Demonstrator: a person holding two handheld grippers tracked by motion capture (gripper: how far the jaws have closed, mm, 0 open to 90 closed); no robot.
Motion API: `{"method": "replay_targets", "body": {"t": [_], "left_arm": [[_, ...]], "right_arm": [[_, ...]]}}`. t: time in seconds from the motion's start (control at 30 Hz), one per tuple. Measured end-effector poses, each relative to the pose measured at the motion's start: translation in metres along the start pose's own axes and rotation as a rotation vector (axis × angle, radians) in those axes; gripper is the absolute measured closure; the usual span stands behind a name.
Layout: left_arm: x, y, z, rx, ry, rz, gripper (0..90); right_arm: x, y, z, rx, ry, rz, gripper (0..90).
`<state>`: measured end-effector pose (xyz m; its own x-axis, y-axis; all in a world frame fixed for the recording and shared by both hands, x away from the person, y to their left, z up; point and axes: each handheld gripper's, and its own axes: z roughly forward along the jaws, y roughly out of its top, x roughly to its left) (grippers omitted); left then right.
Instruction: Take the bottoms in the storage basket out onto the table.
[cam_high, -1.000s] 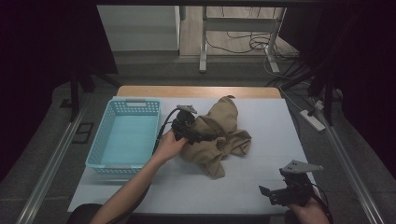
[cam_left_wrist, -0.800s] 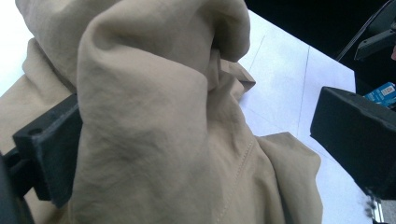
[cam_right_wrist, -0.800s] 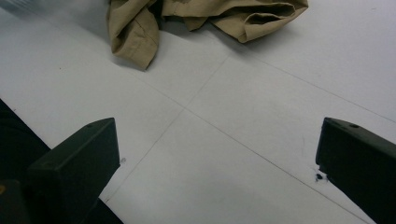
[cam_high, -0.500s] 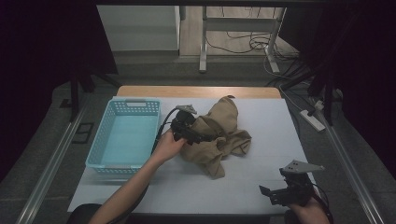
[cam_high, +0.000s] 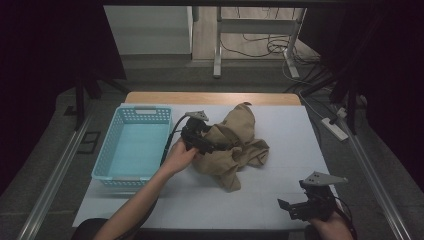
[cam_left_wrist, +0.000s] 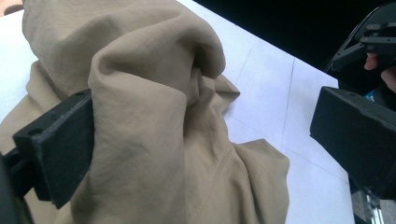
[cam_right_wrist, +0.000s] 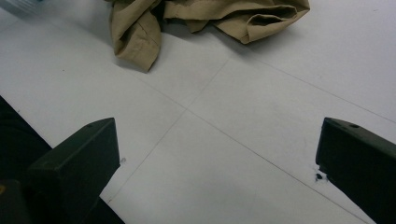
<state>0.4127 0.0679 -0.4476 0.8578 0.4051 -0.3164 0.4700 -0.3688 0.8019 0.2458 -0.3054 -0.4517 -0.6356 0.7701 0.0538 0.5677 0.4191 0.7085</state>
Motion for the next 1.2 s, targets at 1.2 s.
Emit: {"method": "replay_targets", "body": {"t": [1.2], "left_arm": [[-0.017,0.0,-0.023,0.051,0.055,0.034,0.0]], "right_arm": [[0.0,0.0,0.0,-0.002,0.0,-0.003,0.1]]}}
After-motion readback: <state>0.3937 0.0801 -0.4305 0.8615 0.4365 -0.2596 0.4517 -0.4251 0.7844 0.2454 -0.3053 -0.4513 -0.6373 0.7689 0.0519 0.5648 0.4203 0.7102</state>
